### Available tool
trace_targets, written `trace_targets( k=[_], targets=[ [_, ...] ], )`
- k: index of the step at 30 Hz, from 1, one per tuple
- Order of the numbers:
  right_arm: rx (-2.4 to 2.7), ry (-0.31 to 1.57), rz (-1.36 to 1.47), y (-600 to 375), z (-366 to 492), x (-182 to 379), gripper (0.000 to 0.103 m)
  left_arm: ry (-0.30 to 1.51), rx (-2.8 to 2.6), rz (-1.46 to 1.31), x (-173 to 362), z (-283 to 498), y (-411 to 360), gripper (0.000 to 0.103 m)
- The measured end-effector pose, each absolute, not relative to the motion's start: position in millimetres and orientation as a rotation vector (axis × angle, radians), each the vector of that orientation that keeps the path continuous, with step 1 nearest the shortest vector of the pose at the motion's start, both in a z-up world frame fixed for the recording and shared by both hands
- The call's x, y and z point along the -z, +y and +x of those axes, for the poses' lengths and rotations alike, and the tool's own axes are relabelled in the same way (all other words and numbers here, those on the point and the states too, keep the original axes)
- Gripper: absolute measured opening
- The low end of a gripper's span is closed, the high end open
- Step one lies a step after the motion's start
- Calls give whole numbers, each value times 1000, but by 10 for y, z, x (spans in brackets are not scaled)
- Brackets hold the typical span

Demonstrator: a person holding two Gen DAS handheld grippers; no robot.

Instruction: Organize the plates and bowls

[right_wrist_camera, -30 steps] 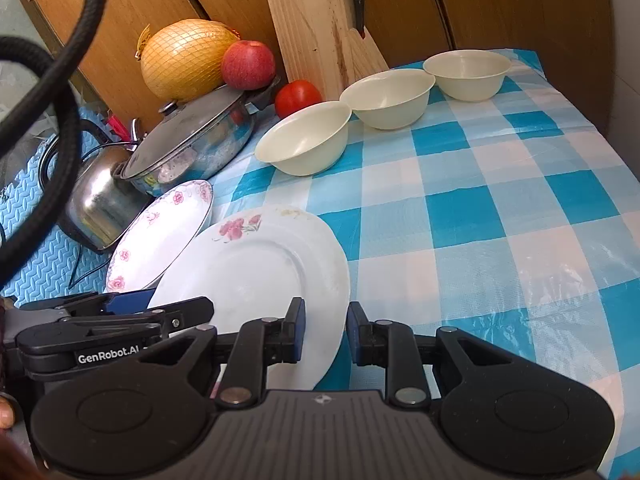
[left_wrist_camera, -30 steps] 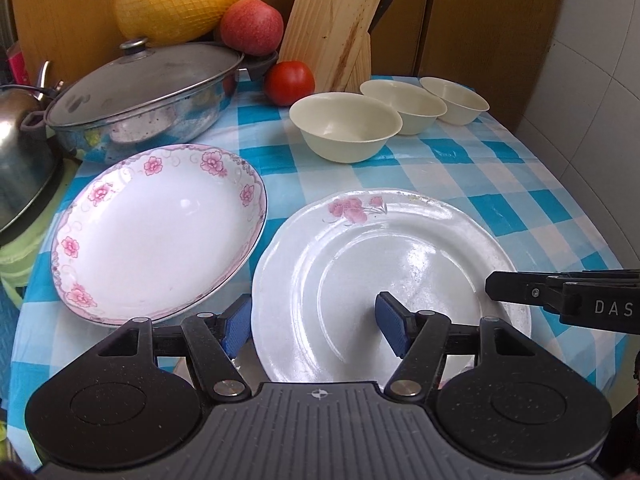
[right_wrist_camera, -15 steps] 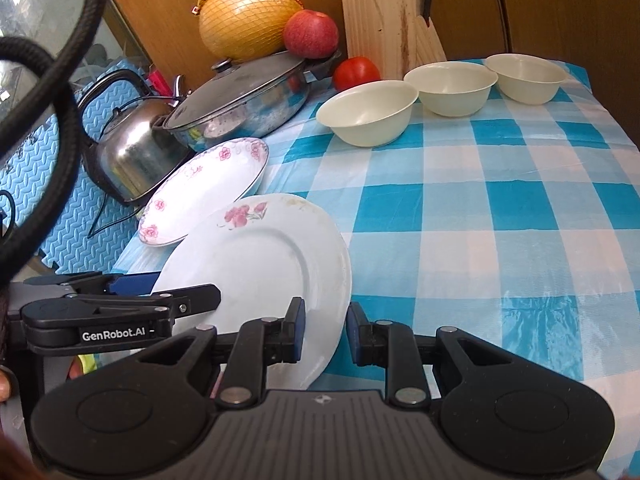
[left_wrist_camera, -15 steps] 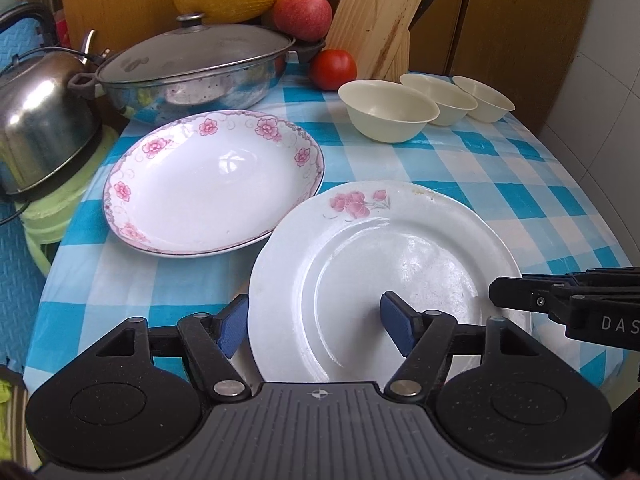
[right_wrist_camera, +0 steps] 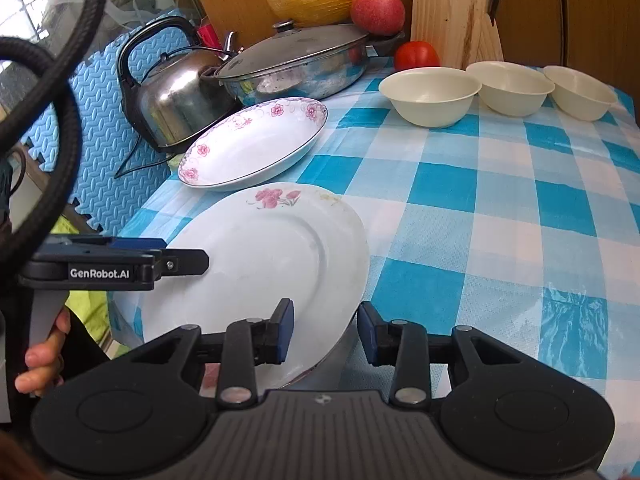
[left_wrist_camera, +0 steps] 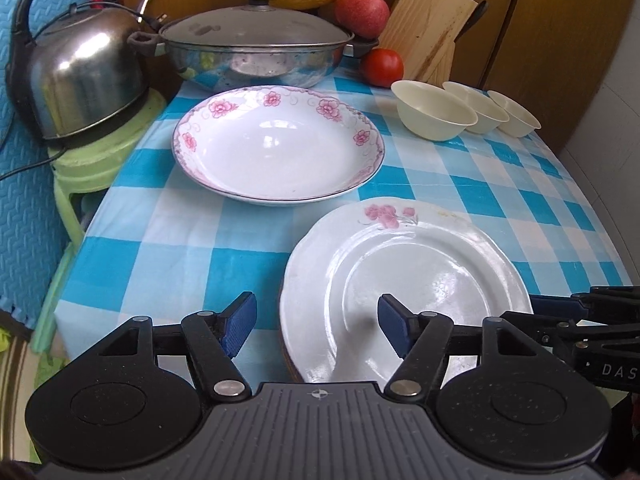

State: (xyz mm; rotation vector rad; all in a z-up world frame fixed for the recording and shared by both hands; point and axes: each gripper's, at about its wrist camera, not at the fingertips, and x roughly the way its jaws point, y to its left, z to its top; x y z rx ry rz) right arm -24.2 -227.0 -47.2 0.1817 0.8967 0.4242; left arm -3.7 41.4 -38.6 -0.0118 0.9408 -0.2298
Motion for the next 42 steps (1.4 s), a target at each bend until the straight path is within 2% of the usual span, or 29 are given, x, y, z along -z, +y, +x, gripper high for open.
trace_targets(
  k=[7,9,11,23,29,33,42],
  targets=[
    [-411,936,271,-2301,-128,540,35,991,300,-39,455,-33,406,77],
    [-412,935,267,-2289,-132,547,35,992,328,-19,460,-46,322,84],
    [-408,936,272,-2301,-132,548,35,988,323,9,477,-46,250,86],
    [-261,922,300,-2574,-9,545,36,993,371,49,516,205,-149,87],
    [-236,896,334,-2670,32,483,36,985,377,23,500,207,-60,80],
    [-218,885,344,-2708,43,454,36,948,352,16,416,132,87,86],
    [-207,802,396,-2729,288,177,36,862,217,-52,121,257,473,88]
  ],
)
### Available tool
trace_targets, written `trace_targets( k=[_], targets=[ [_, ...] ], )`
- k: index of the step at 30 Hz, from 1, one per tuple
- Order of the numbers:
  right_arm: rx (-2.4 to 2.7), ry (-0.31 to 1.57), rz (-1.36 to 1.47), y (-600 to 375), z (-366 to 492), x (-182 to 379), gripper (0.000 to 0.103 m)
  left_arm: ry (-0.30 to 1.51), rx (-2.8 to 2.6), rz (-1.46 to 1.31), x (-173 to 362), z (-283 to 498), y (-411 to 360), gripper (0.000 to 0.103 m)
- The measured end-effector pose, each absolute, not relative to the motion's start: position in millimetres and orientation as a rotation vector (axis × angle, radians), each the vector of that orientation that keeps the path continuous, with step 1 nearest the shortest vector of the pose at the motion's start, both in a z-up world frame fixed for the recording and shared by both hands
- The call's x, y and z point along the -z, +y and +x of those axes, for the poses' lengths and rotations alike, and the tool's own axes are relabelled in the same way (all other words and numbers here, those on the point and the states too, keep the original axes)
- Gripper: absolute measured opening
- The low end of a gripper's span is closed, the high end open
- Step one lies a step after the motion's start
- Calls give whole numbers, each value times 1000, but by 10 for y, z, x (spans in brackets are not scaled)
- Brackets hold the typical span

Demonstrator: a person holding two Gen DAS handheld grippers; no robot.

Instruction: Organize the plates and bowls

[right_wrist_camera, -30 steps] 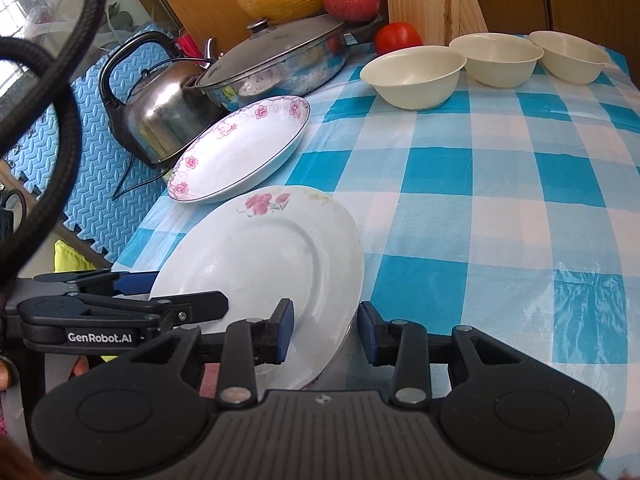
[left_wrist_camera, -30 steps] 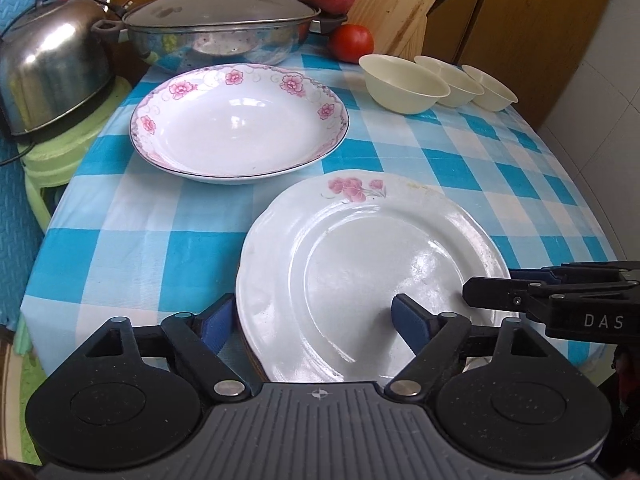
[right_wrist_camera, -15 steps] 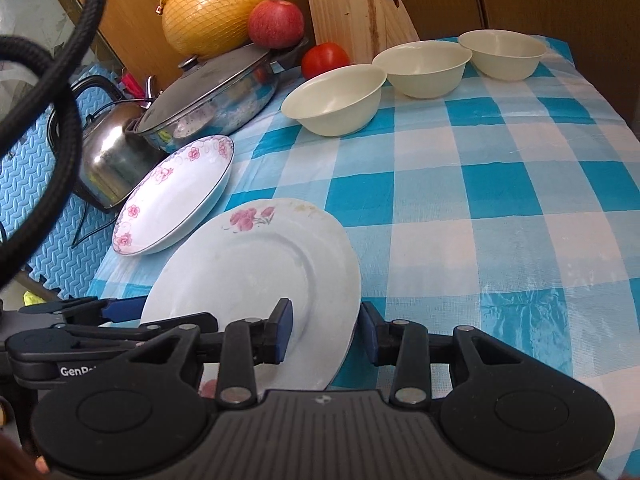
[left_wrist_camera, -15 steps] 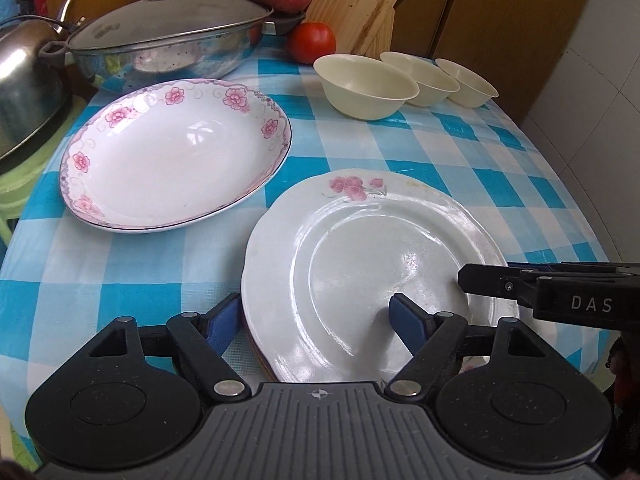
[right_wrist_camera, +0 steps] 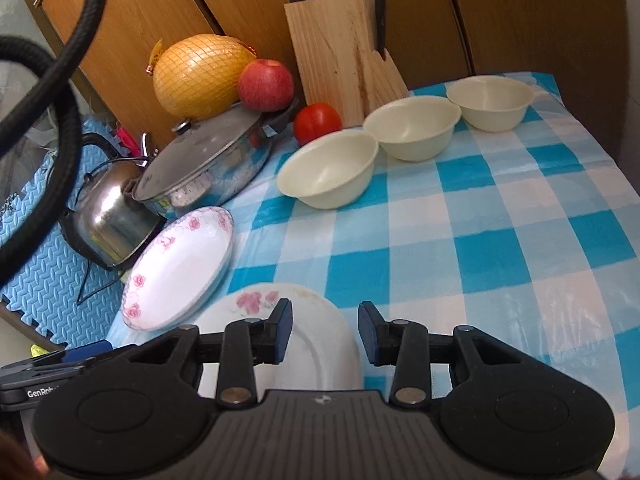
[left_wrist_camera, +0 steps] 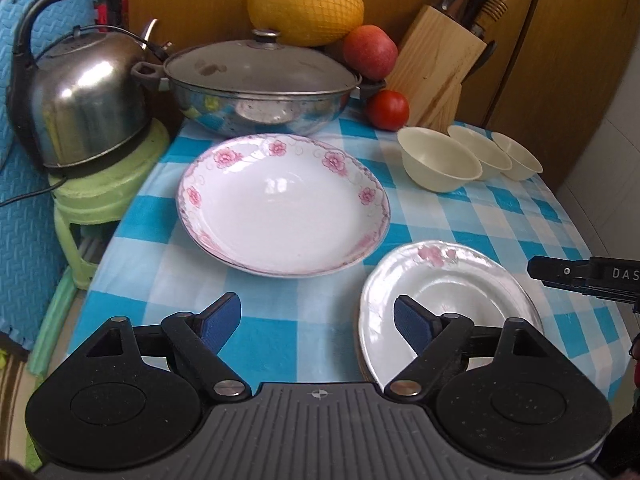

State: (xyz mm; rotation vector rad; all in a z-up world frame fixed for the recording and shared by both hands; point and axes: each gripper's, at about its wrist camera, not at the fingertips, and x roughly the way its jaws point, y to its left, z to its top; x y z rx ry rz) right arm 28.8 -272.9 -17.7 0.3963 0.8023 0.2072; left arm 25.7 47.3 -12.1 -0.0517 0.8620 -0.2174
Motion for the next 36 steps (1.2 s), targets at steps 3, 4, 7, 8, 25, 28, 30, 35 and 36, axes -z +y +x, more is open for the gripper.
trace_targets(
  k=[3,4,7,8,25,28,30,35,36],
  targets=[
    [-247,787,355,-2510,524,60,36,824,160,-85,-8,446,589,93],
    [-259,790,347,-2437,607,43,36,821,139,-94,-30,522,620,95],
    [-297,815,349,-2228,866,54,36,832,81,-123,-38,780,729,95],
    [-304,826,350,-2161,952,75,36,842,58,-127,-16,862,766,95],
    [-337,909,322,-1653,1582,388,36,909,-10,-46,350,1325,786,89],
    [-347,916,314,-1616,1622,417,30,912,-19,-1,393,1334,726,82],
    [-356,926,311,-1596,1647,435,25,923,-18,7,431,1355,712,79],
    [-355,933,297,-1577,1655,454,22,935,-32,28,497,1386,703,76],
    [-356,937,297,-1579,1659,463,20,935,-30,30,496,1387,698,76]
  ],
)
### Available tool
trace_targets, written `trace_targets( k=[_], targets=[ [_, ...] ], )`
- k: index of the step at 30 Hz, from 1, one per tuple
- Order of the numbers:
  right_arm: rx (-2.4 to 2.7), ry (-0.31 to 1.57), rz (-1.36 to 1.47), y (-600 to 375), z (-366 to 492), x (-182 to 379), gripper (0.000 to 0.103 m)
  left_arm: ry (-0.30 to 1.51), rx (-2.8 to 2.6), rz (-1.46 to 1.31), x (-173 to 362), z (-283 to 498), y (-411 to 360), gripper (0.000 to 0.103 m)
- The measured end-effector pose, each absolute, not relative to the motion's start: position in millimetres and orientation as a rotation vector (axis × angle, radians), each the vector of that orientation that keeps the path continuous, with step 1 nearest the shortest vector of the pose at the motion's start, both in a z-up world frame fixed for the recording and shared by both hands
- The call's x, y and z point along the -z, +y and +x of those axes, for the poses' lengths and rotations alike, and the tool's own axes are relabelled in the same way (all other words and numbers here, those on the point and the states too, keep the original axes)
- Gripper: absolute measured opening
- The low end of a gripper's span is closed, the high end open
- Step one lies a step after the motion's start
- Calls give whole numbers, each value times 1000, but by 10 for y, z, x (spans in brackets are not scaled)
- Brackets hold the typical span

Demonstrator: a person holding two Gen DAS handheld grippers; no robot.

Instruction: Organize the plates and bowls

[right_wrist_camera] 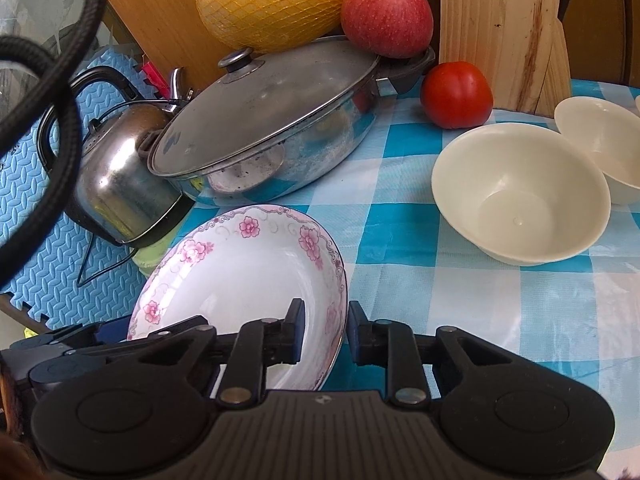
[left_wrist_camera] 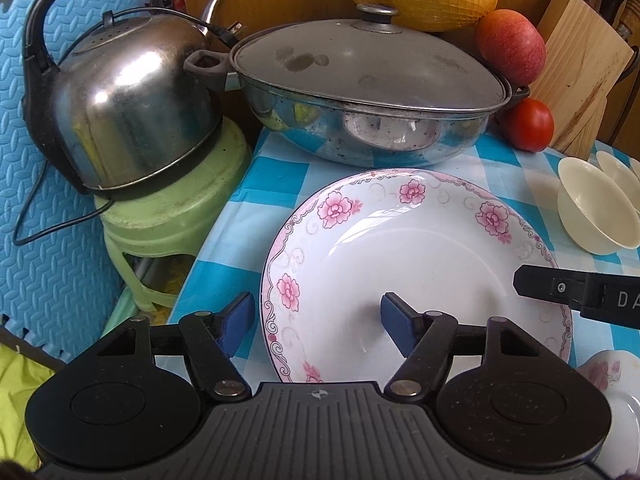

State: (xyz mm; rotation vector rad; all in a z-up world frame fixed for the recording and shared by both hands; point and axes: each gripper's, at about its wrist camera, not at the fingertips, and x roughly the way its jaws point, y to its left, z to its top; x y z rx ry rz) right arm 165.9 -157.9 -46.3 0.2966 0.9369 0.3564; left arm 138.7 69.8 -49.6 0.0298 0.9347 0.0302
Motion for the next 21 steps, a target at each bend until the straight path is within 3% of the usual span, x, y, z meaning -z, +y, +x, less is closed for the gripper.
trace_targets(
  k=[3,21],
  targets=[
    [-360,961,309,-1583,1671,509,15,929,-22,38,503,1385,671,76],
    [-300,931,321,-1691,1713,517,15,920,46,53,504,1369,516,77]
  ],
)
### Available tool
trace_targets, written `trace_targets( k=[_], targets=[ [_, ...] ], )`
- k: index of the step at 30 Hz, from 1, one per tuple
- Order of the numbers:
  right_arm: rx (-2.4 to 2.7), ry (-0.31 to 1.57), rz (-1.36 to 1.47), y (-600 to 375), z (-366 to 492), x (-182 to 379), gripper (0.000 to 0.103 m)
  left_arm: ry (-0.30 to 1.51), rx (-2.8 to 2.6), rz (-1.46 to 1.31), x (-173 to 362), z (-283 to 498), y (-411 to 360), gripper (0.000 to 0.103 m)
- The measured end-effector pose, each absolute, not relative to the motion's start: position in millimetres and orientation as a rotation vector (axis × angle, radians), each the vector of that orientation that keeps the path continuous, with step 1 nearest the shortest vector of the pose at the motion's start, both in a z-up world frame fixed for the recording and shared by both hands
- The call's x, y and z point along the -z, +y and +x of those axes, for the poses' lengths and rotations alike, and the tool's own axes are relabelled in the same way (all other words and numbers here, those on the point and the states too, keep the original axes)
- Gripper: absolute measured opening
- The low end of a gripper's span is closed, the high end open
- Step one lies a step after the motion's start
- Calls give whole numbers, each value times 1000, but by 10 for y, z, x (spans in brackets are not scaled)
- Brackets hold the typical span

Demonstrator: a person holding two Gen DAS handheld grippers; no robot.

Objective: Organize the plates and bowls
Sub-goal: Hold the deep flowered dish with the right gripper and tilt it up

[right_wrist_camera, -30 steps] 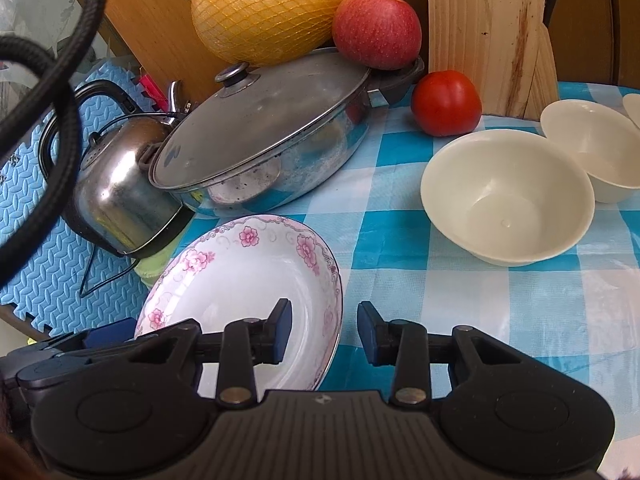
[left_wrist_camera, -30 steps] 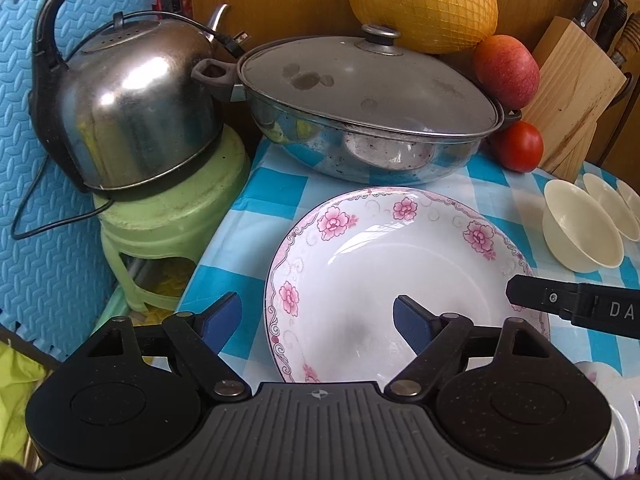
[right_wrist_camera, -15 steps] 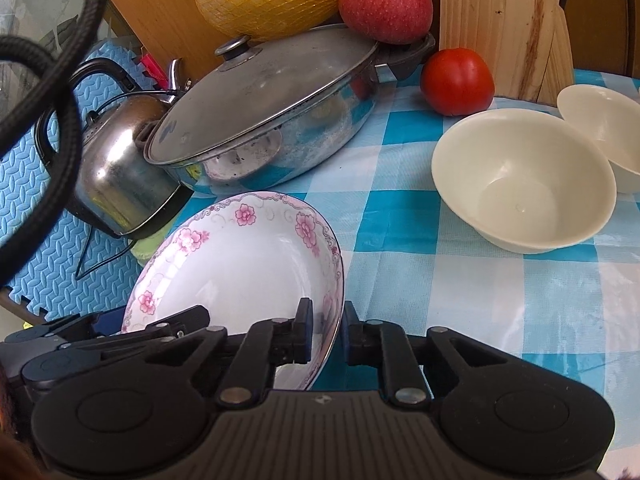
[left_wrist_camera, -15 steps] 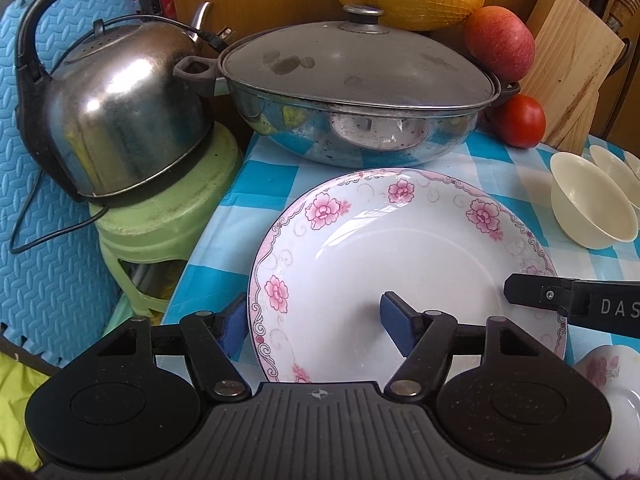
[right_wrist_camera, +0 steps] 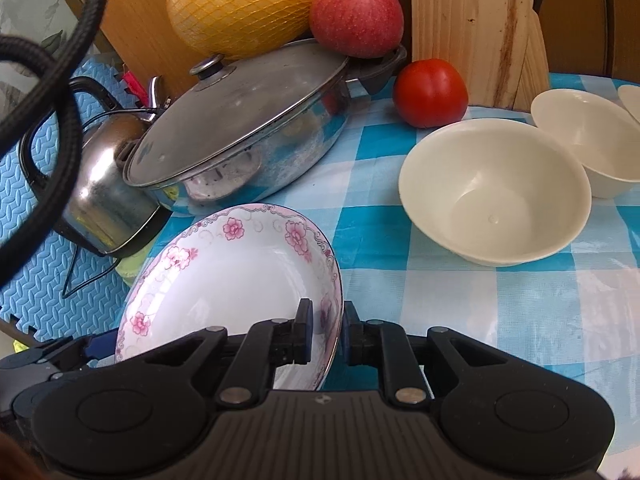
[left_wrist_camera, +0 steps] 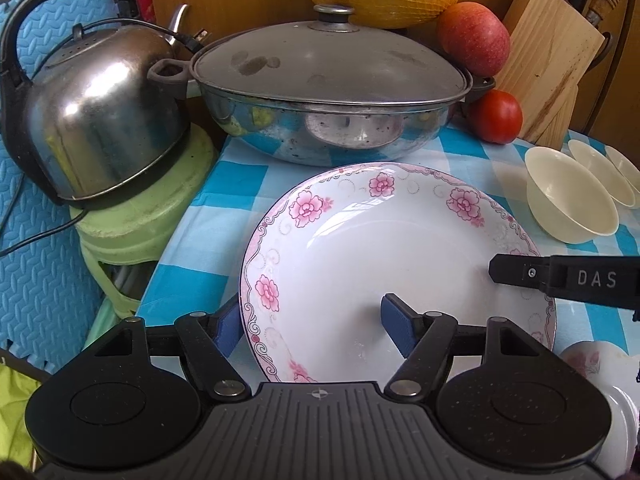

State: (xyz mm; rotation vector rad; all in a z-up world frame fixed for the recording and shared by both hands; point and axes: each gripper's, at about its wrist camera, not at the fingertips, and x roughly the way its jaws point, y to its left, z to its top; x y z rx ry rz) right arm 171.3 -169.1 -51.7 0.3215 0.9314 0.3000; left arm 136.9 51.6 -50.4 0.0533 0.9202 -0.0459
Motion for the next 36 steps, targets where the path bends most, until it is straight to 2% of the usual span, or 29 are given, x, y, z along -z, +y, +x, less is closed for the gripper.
trace_targets(
  k=[4,6,11,15,26,36],
  targets=[
    [-317,934,328,-1709,1704,511,18,936,49,43,509,1435,524,80],
    [-334,946,363,-1745,1691,539,19,947,39,19,524,1454,568,86],
    [-352,936,336,-1728,1656,565,18,931,22,51,545,1445,539,92],
    [-347,927,321,-1685,1649,558,21,927,60,53,556,1445,469,90],
    [-329,899,284,-1660,1635,519,19,925,43,20,533,1456,504,83],
    [-327,914,339,-1721,1673,566,19,925,63,48,541,1430,489,84]
  ],
)
